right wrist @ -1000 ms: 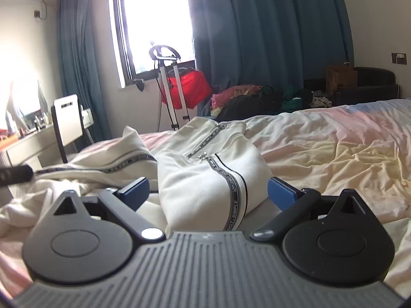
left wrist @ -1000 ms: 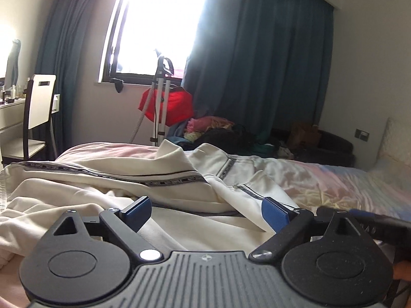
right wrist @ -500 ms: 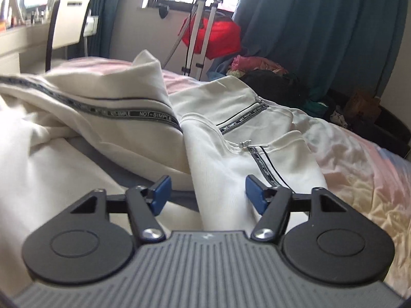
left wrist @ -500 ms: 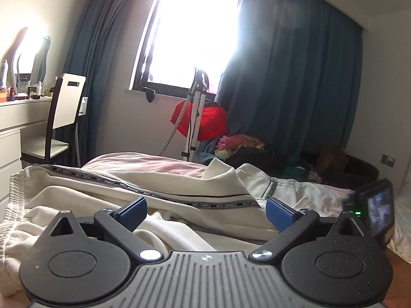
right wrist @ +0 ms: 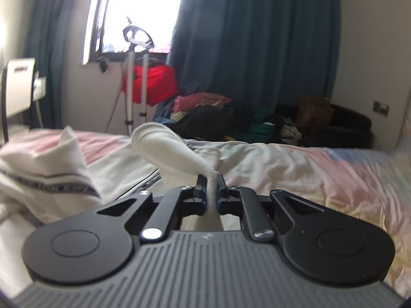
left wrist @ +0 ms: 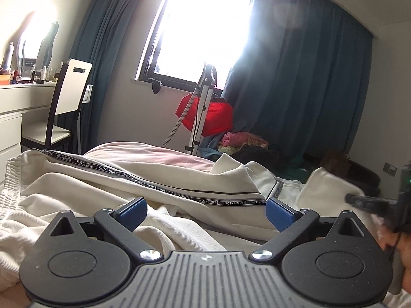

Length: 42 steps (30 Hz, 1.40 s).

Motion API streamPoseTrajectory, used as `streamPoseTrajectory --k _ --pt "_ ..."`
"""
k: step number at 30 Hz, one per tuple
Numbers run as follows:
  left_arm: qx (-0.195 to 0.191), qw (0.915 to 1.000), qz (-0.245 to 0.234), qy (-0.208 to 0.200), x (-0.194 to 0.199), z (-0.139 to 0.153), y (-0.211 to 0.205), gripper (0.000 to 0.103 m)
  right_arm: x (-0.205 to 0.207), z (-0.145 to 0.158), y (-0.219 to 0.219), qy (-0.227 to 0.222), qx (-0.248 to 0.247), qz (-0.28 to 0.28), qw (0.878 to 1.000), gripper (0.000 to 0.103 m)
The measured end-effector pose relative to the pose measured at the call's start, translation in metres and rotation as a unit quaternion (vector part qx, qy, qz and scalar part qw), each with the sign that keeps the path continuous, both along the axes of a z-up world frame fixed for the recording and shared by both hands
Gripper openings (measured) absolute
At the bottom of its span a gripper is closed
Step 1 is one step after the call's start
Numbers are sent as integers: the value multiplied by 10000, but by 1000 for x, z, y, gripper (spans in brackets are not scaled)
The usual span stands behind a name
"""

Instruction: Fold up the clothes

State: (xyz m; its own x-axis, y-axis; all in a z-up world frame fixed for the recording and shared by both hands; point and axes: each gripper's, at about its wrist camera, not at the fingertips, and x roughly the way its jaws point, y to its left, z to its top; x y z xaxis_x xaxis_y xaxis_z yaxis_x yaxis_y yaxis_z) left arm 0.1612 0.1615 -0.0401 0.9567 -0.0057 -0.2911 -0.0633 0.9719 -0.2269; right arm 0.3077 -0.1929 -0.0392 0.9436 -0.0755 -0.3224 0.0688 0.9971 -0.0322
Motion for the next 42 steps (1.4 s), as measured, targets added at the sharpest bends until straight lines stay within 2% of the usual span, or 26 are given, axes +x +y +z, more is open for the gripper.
streamPoseTrajectory --k 3,6,8,10,12,15,16,20,25,27,31,34,36,38,42 --pt "-40 10000 -79 39 -5 5 -5 100 -28 -2 -69 102 758 -738 9943 10" --pt "24 9999 -100 60 -15 11 -13 100 -59 -20 -139 340 1702 -1437 9743 10" --pt "97 9999 -98 56 -24 14 -17 100 -79 -41 -179 533 2375 -1751 9540 10" --pt "156 9998 -34 86 -31 17 -21 100 -92 -62 -208 706 3110 -1782 9309 10" --pt "-52 9998 45 209 -37 15 -22 100 -101 -82 -234 875 3885 -1783 8998 11" --pt "-250 9988 156 384 -45 6 -30 100 -104 -102 -245 790 4637 -1638 8671 13" --pt "-279 9985 191 438 -48 2 -33 100 -103 -105 -247 777 4693 -1563 8656 14" --pt "11 9977 248 633 -46 -16 -55 100 -90 -120 -251 1045 4821 -1352 8593 24" --pt "193 9974 211 669 -40 -30 -72 100 -81 -132 -255 941 5023 -1295 8497 25" --pt "175 9970 171 730 -36 -34 -75 100 -77 -137 -255 939 4889 -1317 8572 23" --pt "129 9957 159 903 -33 -41 -74 100 -67 -137 -248 691 4441 -1468 8811 23" --pt "167 9947 224 986 -34 -43 -72 100 -63 -138 -249 551 4528 -1539 8765 25" --pt "240 9944 279 988 -37 -41 -71 100 -62 -138 -251 617 4568 -1561 8736 23" --pt "244 9941 312 1010 -40 -38 -68 100 -62 -136 -253 695 4580 -1574 8721 13" --pt "99 9935 284 1098 -48 -32 -59 100 -72 -129 -249 610 4515 -1750 8728 9"
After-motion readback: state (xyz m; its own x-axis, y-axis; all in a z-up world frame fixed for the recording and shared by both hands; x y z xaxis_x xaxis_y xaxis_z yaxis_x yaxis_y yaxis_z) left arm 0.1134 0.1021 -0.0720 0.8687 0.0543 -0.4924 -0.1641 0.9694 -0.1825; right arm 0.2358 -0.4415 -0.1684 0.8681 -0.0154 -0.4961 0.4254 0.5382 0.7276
